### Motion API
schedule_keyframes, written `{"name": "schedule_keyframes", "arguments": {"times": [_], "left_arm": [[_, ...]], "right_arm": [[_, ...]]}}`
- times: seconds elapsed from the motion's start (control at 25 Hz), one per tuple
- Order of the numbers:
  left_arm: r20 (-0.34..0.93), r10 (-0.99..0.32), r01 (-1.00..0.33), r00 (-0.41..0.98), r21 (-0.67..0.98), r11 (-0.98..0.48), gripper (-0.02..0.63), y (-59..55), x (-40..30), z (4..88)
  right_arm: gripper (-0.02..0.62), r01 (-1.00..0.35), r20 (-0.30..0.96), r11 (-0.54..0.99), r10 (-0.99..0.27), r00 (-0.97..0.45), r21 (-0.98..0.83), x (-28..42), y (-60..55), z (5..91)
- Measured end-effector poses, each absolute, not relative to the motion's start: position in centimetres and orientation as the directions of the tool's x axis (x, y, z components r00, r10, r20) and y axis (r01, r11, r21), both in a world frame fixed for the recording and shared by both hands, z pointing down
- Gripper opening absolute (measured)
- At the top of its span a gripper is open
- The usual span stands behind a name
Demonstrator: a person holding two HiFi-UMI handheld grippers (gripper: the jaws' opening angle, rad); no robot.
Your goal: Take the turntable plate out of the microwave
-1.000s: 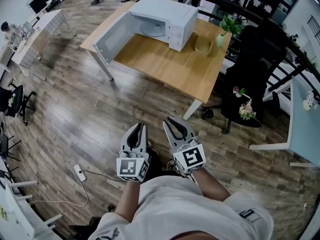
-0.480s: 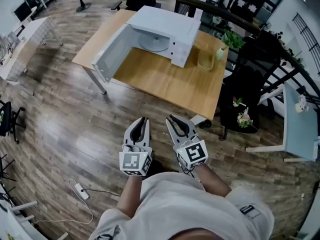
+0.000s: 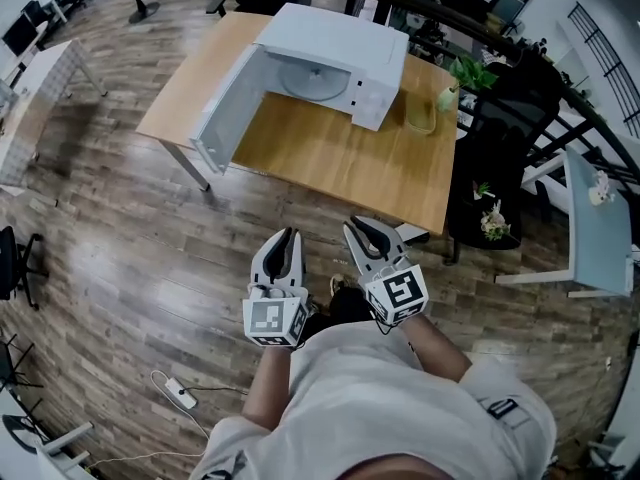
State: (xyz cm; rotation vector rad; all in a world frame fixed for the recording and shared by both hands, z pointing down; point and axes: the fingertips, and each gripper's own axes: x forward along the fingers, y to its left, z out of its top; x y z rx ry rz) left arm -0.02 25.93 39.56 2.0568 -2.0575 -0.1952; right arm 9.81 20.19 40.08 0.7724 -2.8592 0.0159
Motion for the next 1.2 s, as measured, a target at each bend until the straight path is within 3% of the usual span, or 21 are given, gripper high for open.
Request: {"name": "schedule_keyframes", "arguments": {"times": [0.64,1.2], "left_arm": [[0.147,-0.989,-0.976,0.018,0.218,0.015,0.055,17.5,-8.7,41.5],[0.236,-0.958,-0.956,0.166,0.277,-0.097,0.055,1.8,-12.1,45.5]], "right_arm": [[0.043,-0.503,0.116,0.858,-0.493,-0.862,-0.098,0.4,10.1,42.1],[0.043,-0.551,0.213,0.814,-0.515,-0.831,-0.184,-3.3,-2.4,46.0]]}}
